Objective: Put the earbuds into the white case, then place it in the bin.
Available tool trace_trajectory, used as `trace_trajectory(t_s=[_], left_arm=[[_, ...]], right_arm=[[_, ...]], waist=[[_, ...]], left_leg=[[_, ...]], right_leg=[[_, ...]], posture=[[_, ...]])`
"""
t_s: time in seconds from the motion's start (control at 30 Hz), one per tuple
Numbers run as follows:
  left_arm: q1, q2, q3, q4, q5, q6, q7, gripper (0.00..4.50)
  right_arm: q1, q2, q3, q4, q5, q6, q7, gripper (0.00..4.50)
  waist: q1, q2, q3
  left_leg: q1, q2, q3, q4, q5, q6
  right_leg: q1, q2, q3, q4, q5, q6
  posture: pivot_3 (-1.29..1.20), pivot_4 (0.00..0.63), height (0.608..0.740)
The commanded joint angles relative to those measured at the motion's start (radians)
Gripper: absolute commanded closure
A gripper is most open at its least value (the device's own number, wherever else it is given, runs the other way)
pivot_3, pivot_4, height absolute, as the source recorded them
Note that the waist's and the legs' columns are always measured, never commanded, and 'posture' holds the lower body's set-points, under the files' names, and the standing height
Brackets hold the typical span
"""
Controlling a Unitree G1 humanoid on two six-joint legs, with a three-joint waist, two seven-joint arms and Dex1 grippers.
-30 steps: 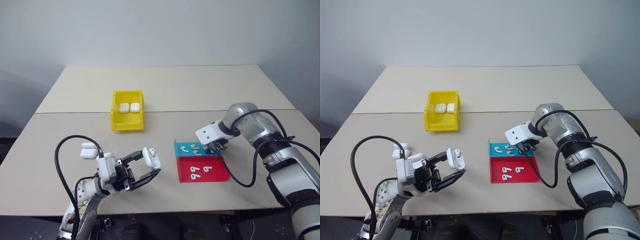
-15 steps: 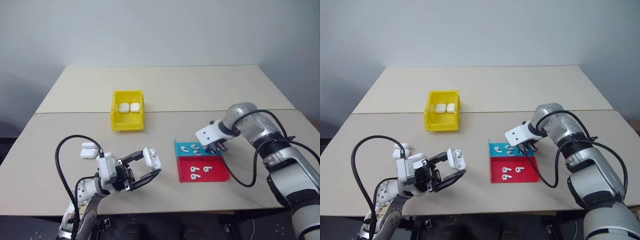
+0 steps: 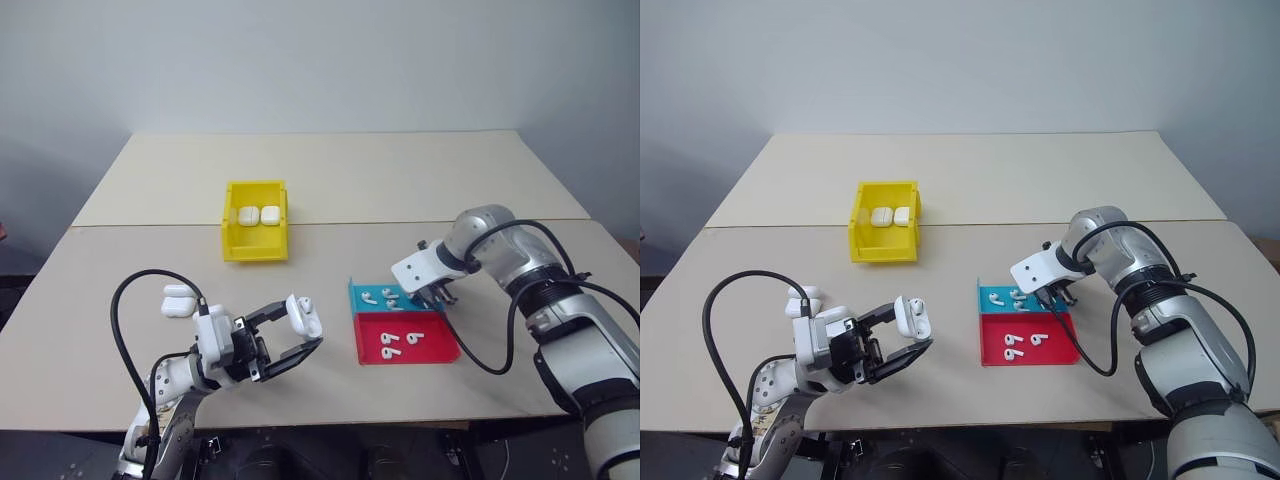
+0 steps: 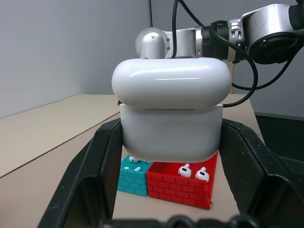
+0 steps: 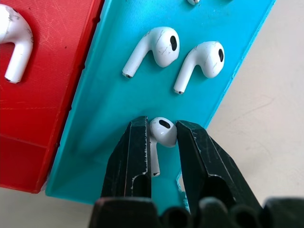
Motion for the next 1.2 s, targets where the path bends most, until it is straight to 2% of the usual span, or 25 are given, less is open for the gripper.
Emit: trace_trajectory(t_s=[0.03,0.2,0.3,0.4,0.47,0.57,0.63,0.67,0.77,0.87,1.03,1.2], left_arm=[[-0.019,-0.003,-0.005,-0.039,-0.011,-0.005,-0.002,1.74],[-0.068,-0.019,-0.008,-0.064,-0.037,0.038,0.030,1.74],[-0.106,-0.026,-0.014,-0.091,-0.055,0.076,0.046,1.74],[-0.141,-0.029,-0.021,-0.115,-0.078,0.115,0.055,1.74],[-0.169,-0.032,-0.028,-0.126,-0.094,0.136,0.052,1.74],[-0.216,-0.044,-0.037,-0.128,-0.121,0.179,0.058,1.74],[-0.237,-0.053,-0.038,-0.124,-0.130,0.194,0.057,1.74],[-0.252,-0.057,-0.040,-0.123,-0.138,0.207,0.056,1.74],[-0.287,-0.065,-0.042,-0.125,-0.163,0.237,0.053,1.74],[-0.313,-0.074,-0.043,-0.126,-0.180,0.254,0.044,1.74],[-0.342,-0.077,-0.053,-0.146,-0.202,0.292,0.034,1.74],[-0.355,-0.070,-0.054,-0.169,-0.245,0.356,0.039,1.74]], right_arm=[[0.016,-0.024,-0.052,-0.069,0.049,0.027,0.013,3.75],[0.071,-0.053,-0.229,-0.297,0.240,0.248,0.007,3.75],[0.137,-0.071,-0.402,-0.509,0.411,0.486,-0.042,3.75],[0.202,-0.044,-0.593,-0.717,0.602,0.760,-0.156,3.75],[0.261,0.001,-0.747,-0.869,0.769,0.908,-0.259,3.75],[0.317,0.153,-0.961,-1.041,1.044,1.068,-0.503,3.75],[0.339,0.228,-1.035,-1.104,1.177,1.116,-0.626,3.75],[0.373,0.292,-1.067,-1.141,1.299,1.116,-0.694,3.75],[0.492,0.430,-1.076,-1.268,1.495,1.067,-0.818,3.75],[0.620,0.498,-1.012,-1.379,1.544,1.001,-0.821,3.75],[0.757,0.570,-0.903,-1.441,1.494,0.841,-0.766,3.75],[0.776,0.550,-0.767,-1.395,1.353,0.716,-0.669,3.75]], waist=[[0.000,0.000,0.000],[0.003,0.000,0.000],[0.007,0.000,0.000],[0.015,0.000,0.000],[0.021,0.000,0.000],[0.021,0.000,0.000],[0.021,0.000,0.000],[0.021,0.000,0.000],[0.021,0.000,0.000],[0.021,0.001,0.000],[0.016,0.001,-0.001],[0.010,0.001,-0.001]], left_leg=[[0.000,0.000,0.000,0.000,0.000,0.000],[-0.001,0.000,0.000,0.000,0.000,0.000],[-0.002,0.000,-0.001,0.000,0.000,0.000],[-0.002,0.000,-0.002,0.000,-0.001,0.001],[-0.002,0.000,-0.002,0.000,-0.001,0.002],[-0.001,0.000,-0.003,0.000,-0.002,0.003],[-0.001,0.001,-0.003,0.001,-0.002,0.003],[-0.001,0.001,-0.003,0.001,-0.001,0.003],[0.000,0.003,-0.003,0.000,-0.001,0.003],[-0.001,0.004,-0.003,0.000,-0.001,0.003],[-0.001,0.004,-0.003,0.001,0.000,0.003],[0.000,0.009,-0.003,0.001,0.001,0.001]], right_leg=[[0.000,0.000,0.000,0.000,0.000,0.000],[-0.001,0.000,0.000,0.000,0.000,0.000],[-0.001,0.000,0.000,0.000,0.000,0.000],[0.000,0.000,-0.001,-0.001,0.000,0.000],[0.000,0.000,-0.001,-0.001,0.000,0.000],[0.000,0.000,-0.001,-0.001,0.001,0.000],[0.000,0.001,0.000,0.000,0.002,-0.001],[0.001,0.002,0.000,0.000,0.002,-0.001],[0.001,0.004,0.000,-0.001,0.002,-0.002],[0.000,0.006,0.001,-0.001,0.003,-0.002],[0.000,0.006,0.002,-0.001,0.003,-0.001],[0.001,0.012,0.003,-0.002,0.005,-0.004]], posture=[[0.00,0.150,0.740],[0.00,0.150,0.740],[0.00,0.150,0.740],[0.00,0.150,0.740],[0.00,0.150,0.740],[0.00,0.150,0.740],[0.00,0.150,0.740],[0.00,0.150,0.740],[0.00,0.150,0.740],[0.00,0.150,0.740],[0.00,0.150,0.740],[0.00,0.150,0.740]])
